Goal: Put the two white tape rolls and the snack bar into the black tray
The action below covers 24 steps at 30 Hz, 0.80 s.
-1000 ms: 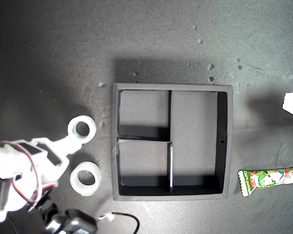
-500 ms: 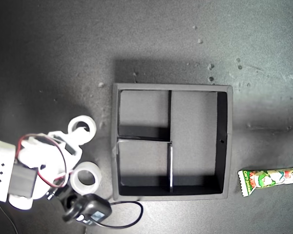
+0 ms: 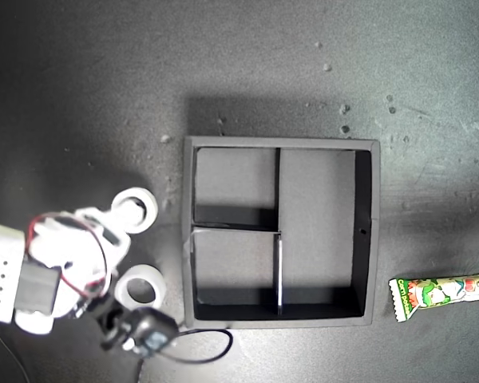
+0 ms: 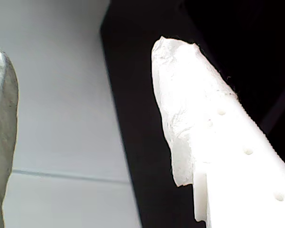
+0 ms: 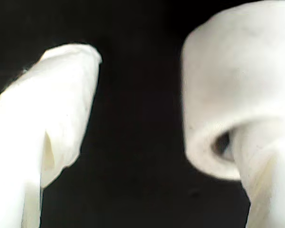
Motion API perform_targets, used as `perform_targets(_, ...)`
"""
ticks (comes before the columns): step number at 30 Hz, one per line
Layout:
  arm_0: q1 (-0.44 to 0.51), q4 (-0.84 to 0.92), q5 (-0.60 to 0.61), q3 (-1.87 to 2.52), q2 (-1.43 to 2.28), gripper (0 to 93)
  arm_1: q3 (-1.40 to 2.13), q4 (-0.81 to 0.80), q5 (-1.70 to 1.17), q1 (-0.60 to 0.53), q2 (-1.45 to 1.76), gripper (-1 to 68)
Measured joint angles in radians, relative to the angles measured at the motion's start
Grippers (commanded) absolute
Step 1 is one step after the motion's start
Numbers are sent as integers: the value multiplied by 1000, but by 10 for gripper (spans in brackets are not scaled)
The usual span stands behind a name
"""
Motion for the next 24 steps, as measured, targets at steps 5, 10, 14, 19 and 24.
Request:
perform_targets(5,-17,-9,6,28,20,200,8,-8,0,3,0,190)
perform_targets(10,-37,-48,12,28,9,59,8,-52,0,-5,0,205)
perform_targets(14,-35,-74,20,34,9,18,6,-92,0,-23,-12,219)
perform_targets(19,-64,-118,28,67,9,1,-172,-107,0,-43,-327,236)
perform_targets(24,-71,-127,43,84,43,0,-541,-48,0,-63,-778,256)
